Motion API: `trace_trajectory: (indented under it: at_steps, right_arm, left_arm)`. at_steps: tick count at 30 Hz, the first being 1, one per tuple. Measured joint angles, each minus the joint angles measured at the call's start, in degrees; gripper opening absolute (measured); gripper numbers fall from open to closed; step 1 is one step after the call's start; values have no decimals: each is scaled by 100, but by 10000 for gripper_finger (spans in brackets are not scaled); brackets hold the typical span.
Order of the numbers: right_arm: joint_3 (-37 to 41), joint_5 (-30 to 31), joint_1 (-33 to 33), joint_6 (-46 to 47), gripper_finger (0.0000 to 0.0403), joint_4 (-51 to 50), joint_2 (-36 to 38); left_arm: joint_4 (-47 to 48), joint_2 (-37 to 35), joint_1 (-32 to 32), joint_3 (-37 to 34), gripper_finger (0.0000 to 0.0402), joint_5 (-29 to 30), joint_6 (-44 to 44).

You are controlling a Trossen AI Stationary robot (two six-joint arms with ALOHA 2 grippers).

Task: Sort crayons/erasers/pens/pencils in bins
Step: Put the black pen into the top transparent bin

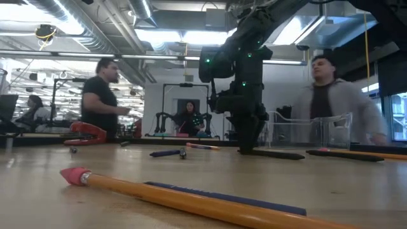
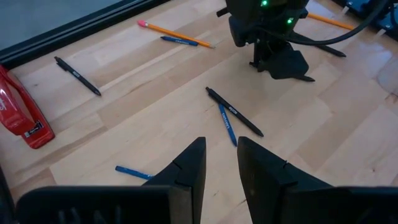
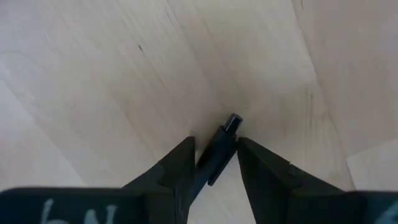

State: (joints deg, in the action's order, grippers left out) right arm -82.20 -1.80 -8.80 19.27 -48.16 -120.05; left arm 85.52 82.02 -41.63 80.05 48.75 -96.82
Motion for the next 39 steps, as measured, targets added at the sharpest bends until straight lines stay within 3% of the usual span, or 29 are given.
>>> trace_trajectory:
  at_steps: [5,15,32,39]
  right_arm:
    - [4,-3,0,-29,118,16,-7]
    - [7,-20,-4,-32,47,43,-11]
    - [-56,-105,-49,-187,55,-168,207]
    - [-761,-14,-194,-670,54,-961,356]
  left_arm:
    - [0,0,0,0,85,0,0]
    - [0,0,0,0,85,0,0]
    - [0,0,0,0,85,0,-2]
    - [2,1,-1,0,85,1,2]
